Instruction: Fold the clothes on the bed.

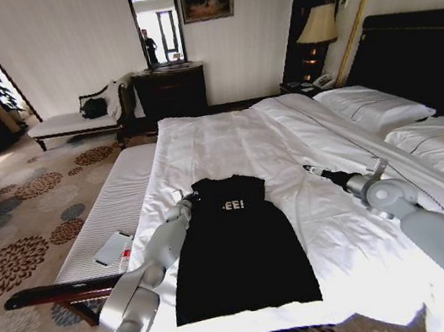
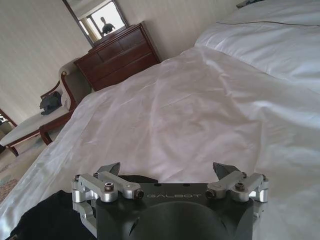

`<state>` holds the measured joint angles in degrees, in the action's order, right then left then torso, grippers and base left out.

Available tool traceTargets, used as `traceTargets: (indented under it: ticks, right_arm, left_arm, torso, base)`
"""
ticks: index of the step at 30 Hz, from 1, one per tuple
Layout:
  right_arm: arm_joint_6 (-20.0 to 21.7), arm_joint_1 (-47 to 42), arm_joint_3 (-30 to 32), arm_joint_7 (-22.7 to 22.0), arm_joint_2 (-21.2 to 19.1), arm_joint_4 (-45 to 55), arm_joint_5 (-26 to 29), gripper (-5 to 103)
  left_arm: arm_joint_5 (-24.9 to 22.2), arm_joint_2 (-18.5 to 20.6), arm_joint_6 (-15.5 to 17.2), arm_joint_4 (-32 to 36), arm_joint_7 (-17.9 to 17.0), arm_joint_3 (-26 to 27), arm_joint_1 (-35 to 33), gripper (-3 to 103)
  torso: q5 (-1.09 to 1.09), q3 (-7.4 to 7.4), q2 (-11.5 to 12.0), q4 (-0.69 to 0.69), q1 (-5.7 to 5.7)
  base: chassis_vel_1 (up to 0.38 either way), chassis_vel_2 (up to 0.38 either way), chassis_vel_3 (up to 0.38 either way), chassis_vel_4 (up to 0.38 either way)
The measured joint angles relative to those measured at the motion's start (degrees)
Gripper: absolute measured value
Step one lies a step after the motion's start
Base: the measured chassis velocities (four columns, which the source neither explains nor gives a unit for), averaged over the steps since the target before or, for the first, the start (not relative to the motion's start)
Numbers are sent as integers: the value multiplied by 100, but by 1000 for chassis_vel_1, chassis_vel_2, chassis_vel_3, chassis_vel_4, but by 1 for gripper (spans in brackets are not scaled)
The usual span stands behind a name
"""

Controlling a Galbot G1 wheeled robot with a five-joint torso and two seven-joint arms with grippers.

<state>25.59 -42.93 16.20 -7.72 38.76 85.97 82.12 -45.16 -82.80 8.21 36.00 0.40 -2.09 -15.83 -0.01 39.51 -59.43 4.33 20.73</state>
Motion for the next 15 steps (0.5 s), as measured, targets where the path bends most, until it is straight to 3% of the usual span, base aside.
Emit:
traceTargets:
  ticks: [1, 5, 15]
  right_arm:
    - [0, 0, 0, 0, 0, 0, 0, 100]
    - [266, 1160, -1161, 238, 388, -1014, -135, 100]
    - [151, 2804, -2407, 878, 1356, -3219, -553, 100]
  left_arm:
    - [0, 0, 0, 0, 0, 0, 0, 3]
    - [17, 33, -18, 72, 1, -57, -47, 3]
    - [40, -46, -23, 49, 0, -48, 7, 3]
  torso:
    - [0, 0, 0, 0, 0]
    - [0, 1, 1, -1, 1]
    - [0, 0, 0, 1, 1]
  base:
    - [0, 0, 0, 0]
    - [0, 0, 0, 0]
    - [0, 0, 0, 0]
